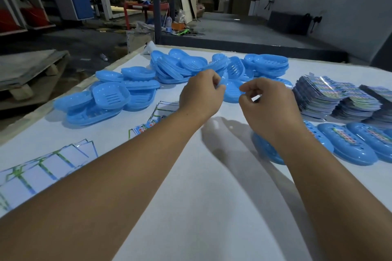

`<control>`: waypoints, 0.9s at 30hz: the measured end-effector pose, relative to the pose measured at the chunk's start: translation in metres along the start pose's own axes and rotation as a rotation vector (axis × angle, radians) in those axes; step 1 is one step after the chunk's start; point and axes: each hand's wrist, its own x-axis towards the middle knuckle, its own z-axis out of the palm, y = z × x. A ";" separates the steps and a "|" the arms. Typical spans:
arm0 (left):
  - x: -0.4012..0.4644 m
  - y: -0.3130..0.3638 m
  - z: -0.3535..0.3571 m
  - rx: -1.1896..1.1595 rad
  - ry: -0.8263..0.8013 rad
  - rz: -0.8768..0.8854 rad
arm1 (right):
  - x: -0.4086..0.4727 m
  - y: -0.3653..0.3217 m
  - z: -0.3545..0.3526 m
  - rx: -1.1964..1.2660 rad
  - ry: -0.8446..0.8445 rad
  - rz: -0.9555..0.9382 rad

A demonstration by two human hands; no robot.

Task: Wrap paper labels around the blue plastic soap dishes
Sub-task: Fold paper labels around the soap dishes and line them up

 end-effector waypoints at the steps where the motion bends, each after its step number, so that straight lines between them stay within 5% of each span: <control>1: -0.004 -0.001 -0.007 -0.033 0.010 0.001 | 0.000 0.001 0.000 -0.013 -0.007 -0.008; 5: -0.015 -0.001 -0.037 -0.352 -0.008 -0.169 | -0.002 0.004 0.001 -0.121 -0.115 -0.110; 10: -0.028 -0.007 -0.062 -0.883 -0.279 -0.513 | -0.006 0.002 0.004 -0.127 -0.217 -0.251; 14: -0.030 -0.014 -0.071 -0.980 -0.364 -0.593 | -0.008 0.001 0.004 -0.125 -0.264 -0.263; 16: -0.028 -0.017 -0.078 -0.779 -0.340 -0.488 | -0.008 -0.001 0.003 -0.133 -0.271 -0.256; 21: -0.026 -0.034 -0.093 0.228 -0.146 -0.136 | -0.011 0.001 0.003 -0.229 -0.355 -0.246; 27: -0.029 -0.035 -0.107 0.508 -0.489 -0.186 | -0.015 0.001 0.004 -0.386 -0.466 -0.191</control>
